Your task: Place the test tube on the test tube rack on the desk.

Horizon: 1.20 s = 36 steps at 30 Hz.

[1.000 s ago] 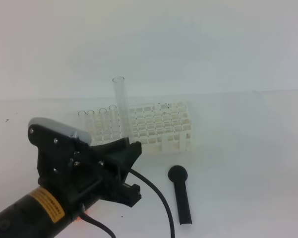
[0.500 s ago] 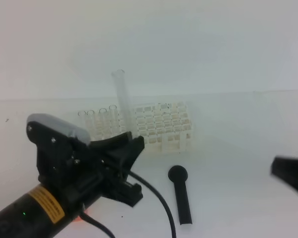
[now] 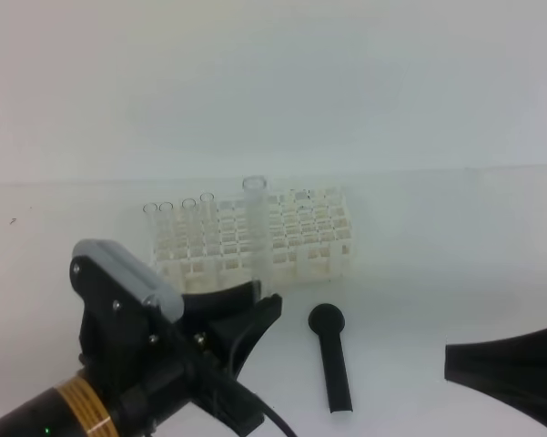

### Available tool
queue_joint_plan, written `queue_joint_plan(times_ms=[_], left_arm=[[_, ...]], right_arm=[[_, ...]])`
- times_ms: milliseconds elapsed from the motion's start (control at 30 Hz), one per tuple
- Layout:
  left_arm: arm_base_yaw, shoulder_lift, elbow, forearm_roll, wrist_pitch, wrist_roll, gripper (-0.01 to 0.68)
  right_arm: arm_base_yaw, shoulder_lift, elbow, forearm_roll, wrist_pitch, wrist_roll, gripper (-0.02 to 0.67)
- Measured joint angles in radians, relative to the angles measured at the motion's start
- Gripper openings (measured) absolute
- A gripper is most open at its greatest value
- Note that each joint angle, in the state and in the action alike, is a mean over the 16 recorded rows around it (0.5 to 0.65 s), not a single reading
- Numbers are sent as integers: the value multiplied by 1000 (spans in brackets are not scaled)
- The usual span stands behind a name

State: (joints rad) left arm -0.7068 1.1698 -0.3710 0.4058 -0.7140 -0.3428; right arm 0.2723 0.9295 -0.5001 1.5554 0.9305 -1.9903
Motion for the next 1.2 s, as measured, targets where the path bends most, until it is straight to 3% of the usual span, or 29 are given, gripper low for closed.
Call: queue_joint_plan(times_ms=[367, 900, 1200], left_arm=[[0, 0, 53, -30, -72, 0, -1], [0, 1, 56, -31, -103, 9, -1], [0, 1, 56, 19, -109, -7, -1]], right_arm=[[30, 123, -23, 60, 79, -41, -1], [247, 261, -126, 106, -60, -73, 5], [269, 300, -167, 121, -104, -63, 124]])
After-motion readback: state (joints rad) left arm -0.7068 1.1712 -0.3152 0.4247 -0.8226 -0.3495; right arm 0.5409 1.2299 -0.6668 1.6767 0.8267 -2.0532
